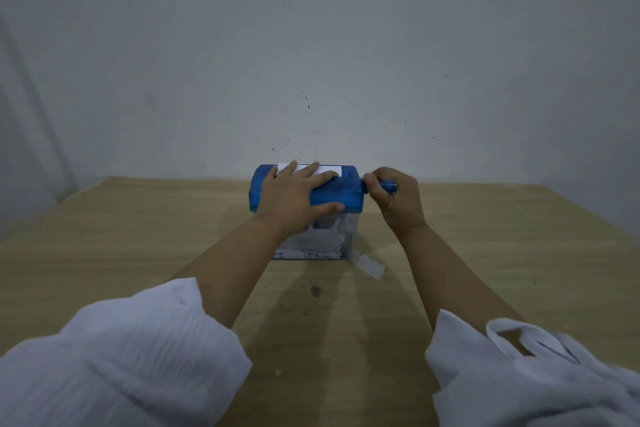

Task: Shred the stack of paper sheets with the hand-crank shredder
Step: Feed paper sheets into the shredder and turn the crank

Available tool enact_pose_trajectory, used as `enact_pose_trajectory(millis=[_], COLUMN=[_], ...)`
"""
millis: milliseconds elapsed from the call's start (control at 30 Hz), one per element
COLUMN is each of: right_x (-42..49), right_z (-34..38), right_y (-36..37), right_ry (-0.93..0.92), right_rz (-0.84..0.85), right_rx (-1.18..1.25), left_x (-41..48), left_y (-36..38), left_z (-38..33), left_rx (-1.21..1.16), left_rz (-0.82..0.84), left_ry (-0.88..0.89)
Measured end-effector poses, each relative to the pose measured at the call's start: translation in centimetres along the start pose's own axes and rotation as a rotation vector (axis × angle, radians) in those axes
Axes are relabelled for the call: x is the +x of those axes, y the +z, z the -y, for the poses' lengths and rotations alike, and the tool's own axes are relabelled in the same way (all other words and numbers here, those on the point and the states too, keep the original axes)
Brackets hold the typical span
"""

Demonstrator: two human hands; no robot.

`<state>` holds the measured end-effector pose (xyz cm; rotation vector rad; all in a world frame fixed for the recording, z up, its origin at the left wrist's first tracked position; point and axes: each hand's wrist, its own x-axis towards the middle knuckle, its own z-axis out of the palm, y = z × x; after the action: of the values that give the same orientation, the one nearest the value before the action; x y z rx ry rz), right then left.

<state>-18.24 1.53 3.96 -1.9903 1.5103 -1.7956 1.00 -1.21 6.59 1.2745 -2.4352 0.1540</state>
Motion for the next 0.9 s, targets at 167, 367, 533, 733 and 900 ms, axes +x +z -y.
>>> enact_pose_trajectory(millis=[167,367,533,733,900], right_x=[2.8,5.4,4.2,4.6,5.0], right_z=[1.4,2.2,1.4,0.3,-0.9], right_y=[0.4,1.1,2.0,0.4,1.7], right_ry=[0.298,0.737,0.362,0.191,0.659], right_rz=[-0.009,0.118,-0.227,-0.143,0.046], right_rx=[0.127,0.007,0.039,-0.074,-0.018], left_x=[-0.1,-0.2,-0.1,-0.1,-0.2], left_y=[0.0,0.1,-0.1,0.0,0.2], left_z=[0.0,0.0,0.0,0.0,-0.1], left_rx=[0.002,-0.002,0.002,0.010,-0.022], left_rz=[-0.007,-0.001,-0.007,-0.020,-0.014], left_ry=[0.010,0.002,-0.001,0.005,-0.012])
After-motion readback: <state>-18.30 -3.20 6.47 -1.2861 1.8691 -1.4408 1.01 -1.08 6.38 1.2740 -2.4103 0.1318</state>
